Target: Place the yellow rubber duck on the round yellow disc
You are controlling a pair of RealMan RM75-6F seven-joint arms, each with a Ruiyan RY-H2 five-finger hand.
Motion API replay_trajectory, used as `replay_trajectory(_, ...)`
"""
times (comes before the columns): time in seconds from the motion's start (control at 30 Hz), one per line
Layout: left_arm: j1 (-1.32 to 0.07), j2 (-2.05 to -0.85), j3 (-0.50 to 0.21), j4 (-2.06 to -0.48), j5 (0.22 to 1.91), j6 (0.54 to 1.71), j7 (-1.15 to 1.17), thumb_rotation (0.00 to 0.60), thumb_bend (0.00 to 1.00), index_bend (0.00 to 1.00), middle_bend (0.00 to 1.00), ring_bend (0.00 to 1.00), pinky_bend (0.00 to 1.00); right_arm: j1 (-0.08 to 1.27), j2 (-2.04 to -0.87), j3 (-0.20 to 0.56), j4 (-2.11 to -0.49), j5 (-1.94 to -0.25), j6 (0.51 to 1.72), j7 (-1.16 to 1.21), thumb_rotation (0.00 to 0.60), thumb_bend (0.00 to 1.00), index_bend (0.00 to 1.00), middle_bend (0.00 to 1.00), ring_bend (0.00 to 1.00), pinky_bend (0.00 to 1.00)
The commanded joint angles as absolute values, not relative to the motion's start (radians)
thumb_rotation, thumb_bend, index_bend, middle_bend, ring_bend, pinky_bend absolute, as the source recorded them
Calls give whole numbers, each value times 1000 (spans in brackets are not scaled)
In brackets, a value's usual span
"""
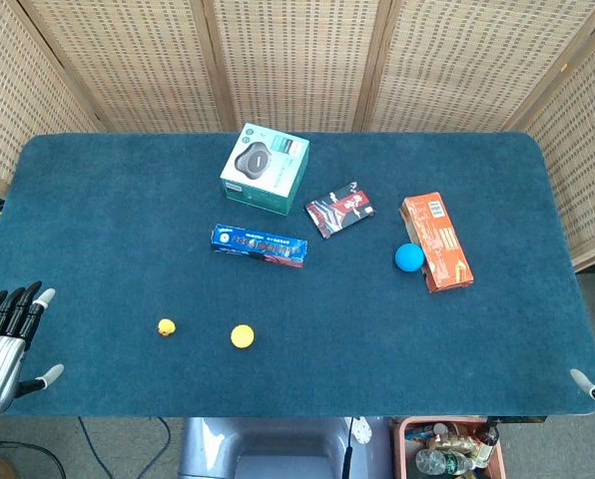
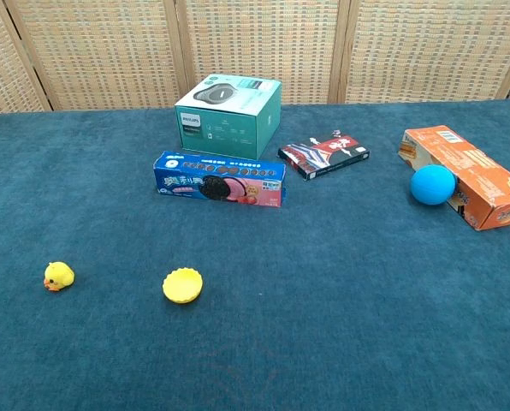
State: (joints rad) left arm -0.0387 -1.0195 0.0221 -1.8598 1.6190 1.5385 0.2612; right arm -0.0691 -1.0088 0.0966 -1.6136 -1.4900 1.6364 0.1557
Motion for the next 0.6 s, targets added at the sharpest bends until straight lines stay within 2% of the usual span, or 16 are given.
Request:
replay_trajectory(0.03,-39,-1013,24,-1859,1621,1535,243,600,0,0,0,0,0,-69,-1013,98,-1613,-1490,1639,152,600,0,0,0,0,0)
replay_trajectory(0.23,-58,-1009,27,-1856,1618,1497,215,600,0,0,0,0,0,-68,-1017,99,-1611,-1485,1635,149,600,0,0,0,0,0)
replay_trajectory(0.37,-111,-1022,18,-1822,1615,1416,148,600,14,5,0,0,0,-68,-1016,102,-1612,-1479,1634,147,600,0,0,0,0,0)
replay_trajectory(0.5,-174,-1071,-15,-1760,1558,1319,112,600,88,186,0,0,0,-66,-1015,103,-1613,-1476,1629,148,600,0,0,0,0,0)
replay_trajectory(0.6,-247,-1138,-52,-1690,1475,1197,110,600,132,231,0,0,0,-59,-1016,107,-1610,-1464,1613,151,600,0,0,0,0,0)
